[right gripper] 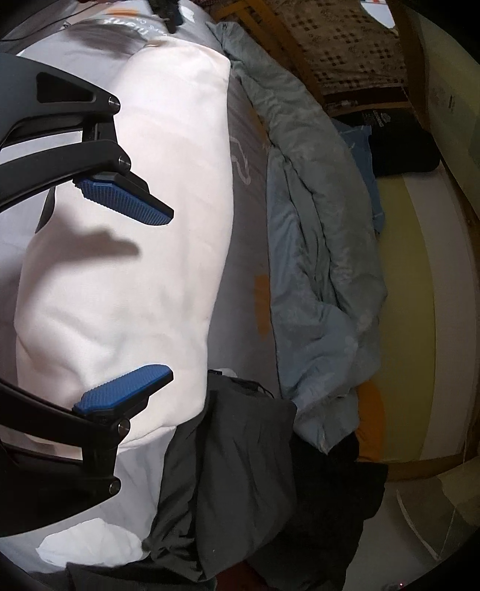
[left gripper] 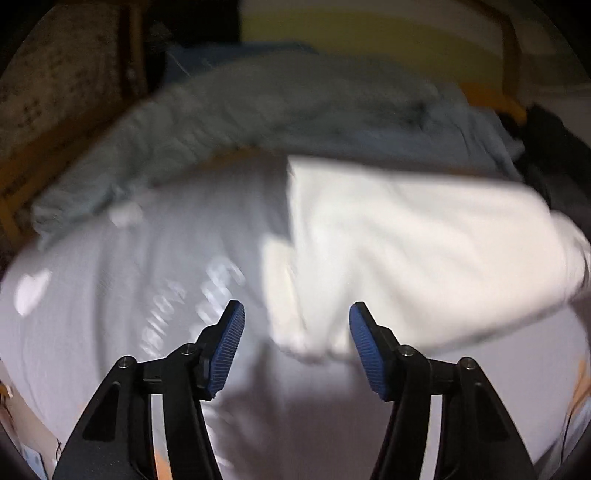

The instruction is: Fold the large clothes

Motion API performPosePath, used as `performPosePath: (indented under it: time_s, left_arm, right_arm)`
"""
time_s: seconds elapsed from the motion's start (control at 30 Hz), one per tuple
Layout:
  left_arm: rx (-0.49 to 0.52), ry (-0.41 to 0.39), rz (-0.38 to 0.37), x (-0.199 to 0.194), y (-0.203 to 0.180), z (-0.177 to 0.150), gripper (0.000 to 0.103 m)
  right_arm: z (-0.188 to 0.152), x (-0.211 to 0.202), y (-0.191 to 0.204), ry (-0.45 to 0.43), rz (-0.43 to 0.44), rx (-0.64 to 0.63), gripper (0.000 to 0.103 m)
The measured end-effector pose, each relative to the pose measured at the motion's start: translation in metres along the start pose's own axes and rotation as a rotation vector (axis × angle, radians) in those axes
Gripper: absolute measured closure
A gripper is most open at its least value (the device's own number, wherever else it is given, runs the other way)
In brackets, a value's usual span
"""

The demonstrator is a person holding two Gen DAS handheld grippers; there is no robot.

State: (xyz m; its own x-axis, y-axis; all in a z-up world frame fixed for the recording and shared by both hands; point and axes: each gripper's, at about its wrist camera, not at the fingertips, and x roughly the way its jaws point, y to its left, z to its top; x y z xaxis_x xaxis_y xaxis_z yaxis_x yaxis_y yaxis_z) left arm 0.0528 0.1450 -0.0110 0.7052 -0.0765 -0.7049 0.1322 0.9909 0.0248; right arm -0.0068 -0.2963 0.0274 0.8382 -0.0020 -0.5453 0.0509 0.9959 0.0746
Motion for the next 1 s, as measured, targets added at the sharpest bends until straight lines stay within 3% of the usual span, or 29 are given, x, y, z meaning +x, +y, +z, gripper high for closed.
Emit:
performPosePath:
  time_s: [0.03, 0.13, 0.3, 0.37, 0.4, 0.43, 0.47, 0.5, 0.57, 0.63, 0.7, 0.93, 1.0]
  left_arm:
    - [0.021, 0.052, 0.003, 0.012, -0.003, -0.007, 0.052]
    - [0.115, 0.153, 0.088, 0.041, -0.009, -0.018, 0.052]
    - [-0.016, 0.097, 0.024, 0.037, 0.017, -0.004, 0.060]
    - [-0.018, 0.062, 0.029, 0.033, 0.017, 0.001, 0.067]
    - [0.022, 0.035, 0.089, 0.029, 0.013, 0.005, 0.076]
    - [0.045, 0.007, 0.170, 0.025, 0.012, 0.008, 0.102]
    - [0.032, -0.014, 0.250, 0.020, 0.019, 0.013, 0.102]
    - [-0.009, -0.018, 0.245, 0.018, 0.031, 0.017, 0.102]
    - [-0.132, -0.024, 0.144, 0.007, 0.059, 0.021, 0.102]
    - [-0.169, -0.074, 0.120, -0.007, 0.072, 0.022, 0.102]
    - [-0.145, -0.117, 0.120, -0.018, 0.066, 0.020, 0.102]
    - [-0.012, -0.232, 0.017, -0.036, 0.006, 0.015, 0.102]
    - [-0.009, -0.240, -0.052, -0.038, -0.013, 0.016, 0.100]
  right_arm:
    - [-0.001, -0.001, 0.000, 0.004, 0.007, 0.003, 0.023]
    - [-0.002, -0.005, 0.004, 0.013, 0.025, 0.006, 0.023]
    - [-0.005, -0.015, 0.007, -0.014, -0.006, -0.012, 0.023]
    - [-0.007, -0.015, 0.006, -0.005, -0.015, -0.010, 0.023]
    - [-0.007, -0.014, 0.004, 0.000, -0.023, -0.006, 0.023]
    - [-0.008, -0.013, 0.002, 0.001, -0.037, 0.001, 0.023]
    - [-0.008, -0.013, -0.001, -0.003, -0.057, 0.012, 0.023]
    - [-0.008, -0.014, -0.004, -0.008, -0.073, 0.025, 0.023]
    - [-0.007, -0.017, -0.017, -0.016, -0.097, 0.079, 0.023]
    - [-0.006, -0.019, -0.031, -0.017, -0.108, 0.144, 0.023]
    - [-0.005, -0.019, -0.045, -0.011, -0.110, 0.204, 0.023]
    - [-0.007, -0.025, -0.075, 0.006, -0.072, 0.328, 0.023]
    - [-0.012, -0.032, -0.079, 0.005, -0.063, 0.334, 0.023]
